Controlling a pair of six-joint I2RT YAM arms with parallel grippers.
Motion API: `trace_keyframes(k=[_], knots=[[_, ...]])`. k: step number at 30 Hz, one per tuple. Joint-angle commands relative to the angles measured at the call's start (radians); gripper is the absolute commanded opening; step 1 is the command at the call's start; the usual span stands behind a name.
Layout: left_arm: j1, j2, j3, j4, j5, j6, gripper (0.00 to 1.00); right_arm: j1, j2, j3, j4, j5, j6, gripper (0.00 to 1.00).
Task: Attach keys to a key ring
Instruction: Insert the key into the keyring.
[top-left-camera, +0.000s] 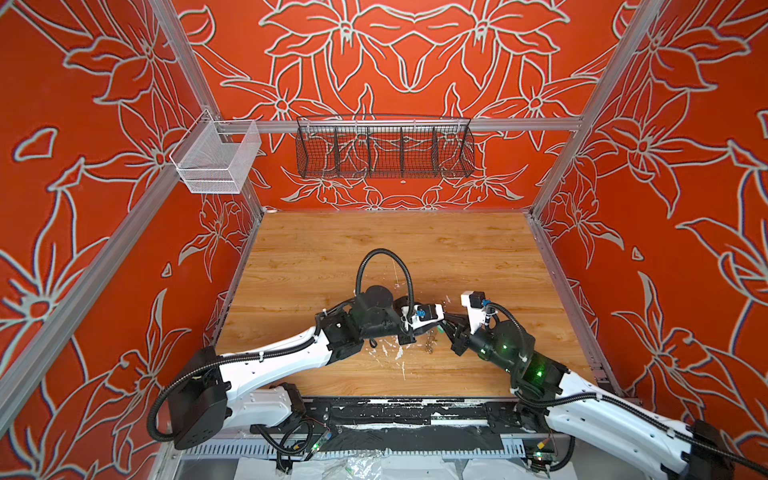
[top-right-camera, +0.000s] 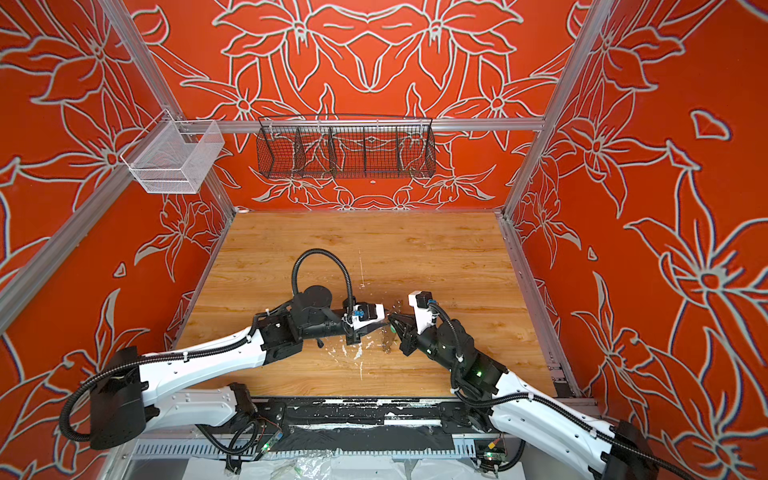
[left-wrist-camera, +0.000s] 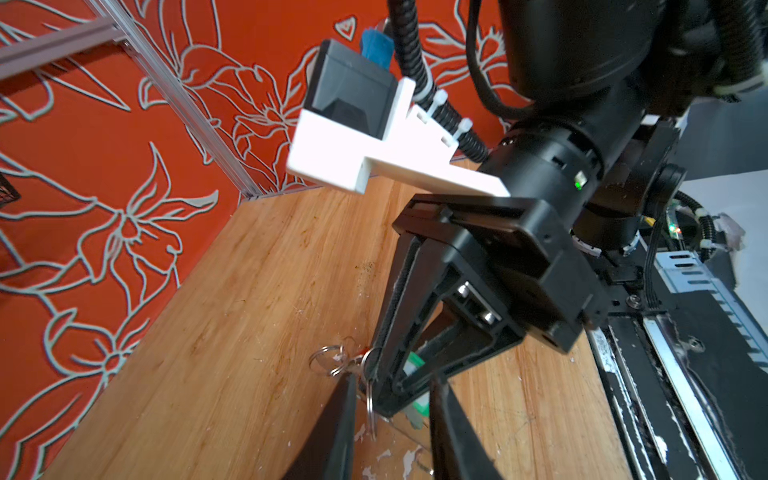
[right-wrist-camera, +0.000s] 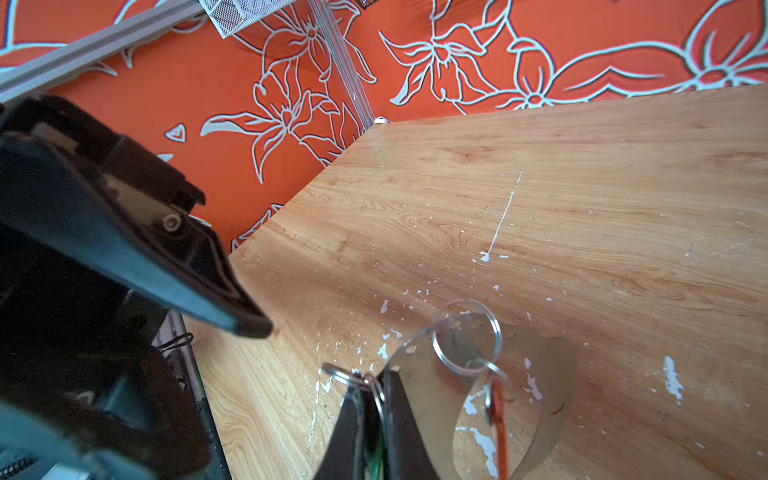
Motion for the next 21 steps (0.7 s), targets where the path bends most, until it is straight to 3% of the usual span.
trace_keyframes(k=[1,21], knots=[[-0.001,0.039,0.055,-0.119,-0.007,0.031,0.3,0.001,-0.025,0.045,-0.032,-0.009,-0.038,0.0],[-0.002,0.093,0.106,-0.186,-0.05,0.051,0.15,0.001,-0.044,0.051,-0.042,-0.064,-0.065,0.0]])
